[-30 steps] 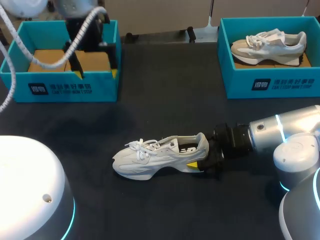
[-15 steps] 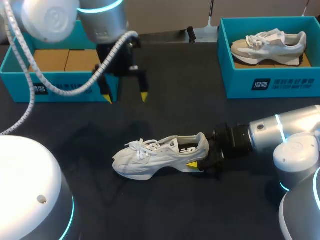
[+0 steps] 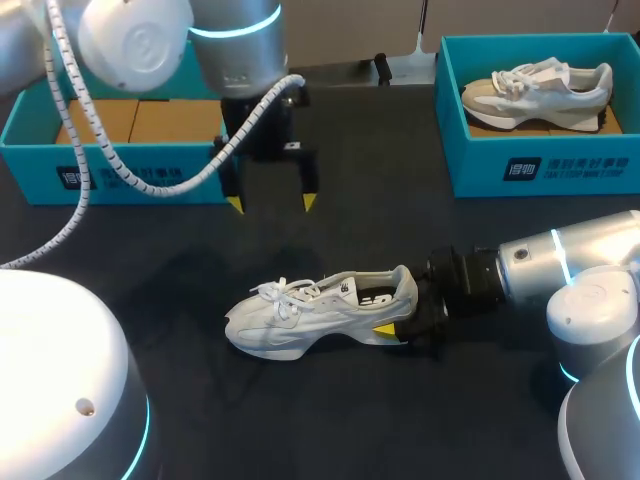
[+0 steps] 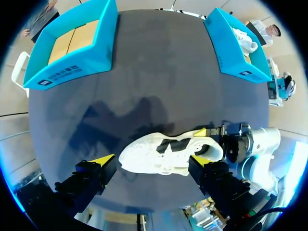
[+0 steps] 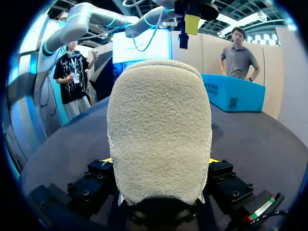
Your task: Take the shoe out of the shoebox, open the shoe tongue, remove and reinsert the insole, then place the shoe into the shoebox
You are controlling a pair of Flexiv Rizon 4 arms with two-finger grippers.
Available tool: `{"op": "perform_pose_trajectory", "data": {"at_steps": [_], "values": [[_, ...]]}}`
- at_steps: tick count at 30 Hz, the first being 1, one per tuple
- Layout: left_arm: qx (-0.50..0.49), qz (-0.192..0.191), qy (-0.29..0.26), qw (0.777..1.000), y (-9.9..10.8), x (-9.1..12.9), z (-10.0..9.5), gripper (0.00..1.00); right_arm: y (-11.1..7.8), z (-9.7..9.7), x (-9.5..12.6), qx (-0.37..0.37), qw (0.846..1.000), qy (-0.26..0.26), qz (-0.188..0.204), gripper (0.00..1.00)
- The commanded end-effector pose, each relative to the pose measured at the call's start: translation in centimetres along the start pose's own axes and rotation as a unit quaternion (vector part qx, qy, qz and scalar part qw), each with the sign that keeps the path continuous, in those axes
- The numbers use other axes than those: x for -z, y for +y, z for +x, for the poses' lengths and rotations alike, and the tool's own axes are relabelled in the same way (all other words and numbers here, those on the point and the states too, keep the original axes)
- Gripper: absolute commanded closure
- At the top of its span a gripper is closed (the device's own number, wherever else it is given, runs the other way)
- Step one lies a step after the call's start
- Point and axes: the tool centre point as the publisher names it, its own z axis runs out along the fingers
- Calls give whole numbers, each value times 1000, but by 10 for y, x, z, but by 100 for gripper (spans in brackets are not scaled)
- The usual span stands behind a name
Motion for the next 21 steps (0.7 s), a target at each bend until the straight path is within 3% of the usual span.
{"op": "perform_pose_trajectory", "data": {"at_steps": [1, 5, 11, 12, 21], "values": [[4, -11, -13, 1000, -1, -14, 16, 0, 1, 0, 0, 0, 1000, 0, 2, 100], [15, -32, -11, 999, 3, -24, 35, 0, 1, 0, 0, 0, 1000, 0, 2, 100], [24, -30, -25, 999, 19, -29, 56, 0, 1, 0, 0, 0, 1000, 0, 2, 100], [24, -10, -40, 999, 20, -29, 57, 0, 1, 0, 0, 0, 1000, 0, 2, 100], [24, -10, -40, 999, 20, -29, 57, 0, 1, 0, 0, 0, 1000, 0, 2, 100]]}}
